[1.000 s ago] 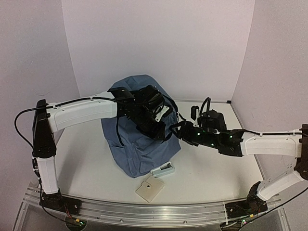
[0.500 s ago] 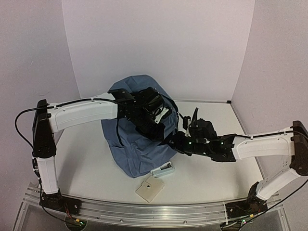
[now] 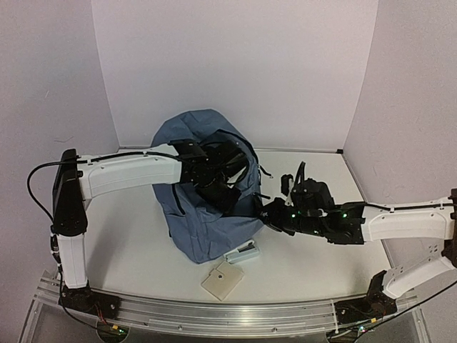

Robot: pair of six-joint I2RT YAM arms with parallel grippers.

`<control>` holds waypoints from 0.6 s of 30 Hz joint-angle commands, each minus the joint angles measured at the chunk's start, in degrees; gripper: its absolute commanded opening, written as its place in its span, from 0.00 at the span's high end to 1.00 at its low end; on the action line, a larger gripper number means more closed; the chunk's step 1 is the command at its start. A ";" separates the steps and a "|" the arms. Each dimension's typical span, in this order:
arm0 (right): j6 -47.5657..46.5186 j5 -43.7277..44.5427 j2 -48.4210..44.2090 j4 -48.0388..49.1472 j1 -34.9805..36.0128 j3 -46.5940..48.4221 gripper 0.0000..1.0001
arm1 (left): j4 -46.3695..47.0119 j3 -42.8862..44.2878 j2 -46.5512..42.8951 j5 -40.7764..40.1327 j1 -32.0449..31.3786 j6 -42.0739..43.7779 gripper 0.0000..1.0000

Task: Pack the student bag
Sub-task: Unzip the student bag at the center of the board.

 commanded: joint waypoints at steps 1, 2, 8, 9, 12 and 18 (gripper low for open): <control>0.49 1.68 -2.07 -2.69 0.15 -1.47 1.00 | -4.26 -0.66 1.53 -8.77 1.19 0.61 0.85; 0.48 1.70 -2.20 -2.74 0.13 -1.60 1.00 | -4.62 -0.44 1.75 -9.23 1.17 0.49 0.85; -0.77 1.85 -2.09 -2.67 0.11 -0.91 1.00 | 0.51 -1.18 -2.58 2.67 0.69 1.79 0.71; -1.10 1.99 -1.89 -2.64 0.09 -0.67 1.00 | 2.66 -1.95 -4.10 6.56 0.65 2.38 0.67; -1.74 2.40 -1.27 -2.31 0.13 -0.02 1.00 | 9.10 -4.90 -9.80 19.30 0.57 2.73 0.54; -2.42 3.15 -0.11 -1.22 0.11 0.52 1.00 | 20.85 -14.46 -19.29 39.29 -0.34 2.90 0.40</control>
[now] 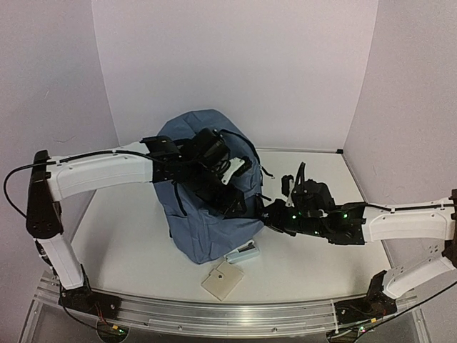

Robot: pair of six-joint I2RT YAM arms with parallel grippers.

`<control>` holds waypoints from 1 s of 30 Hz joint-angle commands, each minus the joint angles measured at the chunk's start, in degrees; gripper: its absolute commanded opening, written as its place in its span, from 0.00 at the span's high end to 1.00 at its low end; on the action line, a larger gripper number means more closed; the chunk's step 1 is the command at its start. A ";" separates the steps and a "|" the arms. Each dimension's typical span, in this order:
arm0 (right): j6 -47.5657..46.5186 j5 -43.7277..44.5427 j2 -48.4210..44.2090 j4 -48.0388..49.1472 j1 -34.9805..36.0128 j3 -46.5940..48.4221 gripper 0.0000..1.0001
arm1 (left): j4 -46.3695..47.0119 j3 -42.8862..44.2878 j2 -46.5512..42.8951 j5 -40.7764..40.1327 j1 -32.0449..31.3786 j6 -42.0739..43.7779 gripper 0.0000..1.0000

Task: Pack the student bag
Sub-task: Unzip the student bag at the center of the board, then pick up the personal item from the center of the board.

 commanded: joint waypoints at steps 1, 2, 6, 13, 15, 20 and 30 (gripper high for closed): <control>-1.45 2.63 0.74 -0.24 0.13 1.28 1.00 | 11.78 -6.43 -9.87 19.22 -1.19 1.18 0.39; -1.52 2.56 1.01 -0.12 0.13 1.41 1.00 | 12.19 -8.26 -10.95 20.18 -1.82 1.19 0.40; -1.65 2.27 1.80 0.48 0.14 1.78 1.00 | 11.35 -14.32 -13.45 18.87 -5.19 -0.31 0.43; -1.70 1.98 2.28 1.08 0.11 1.73 1.00 | 13.62 -27.45 -13.91 5.69 -12.16 -10.70 0.52; -1.68 1.90 2.42 1.21 0.10 1.71 1.00 | 16.11 -31.52 -13.03 3.55 -13.62 -13.75 0.54; -1.79 -0.44 3.05 1.28 0.13 1.51 0.85 | 18.43 -37.20 -10.61 -0.73 -13.90 -18.30 0.57; 5.61 -8.10 -1.20 4.11 4.18 -7.09 0.50 | 18.18 -37.41 -5.88 -4.25 -13.81 -22.65 0.55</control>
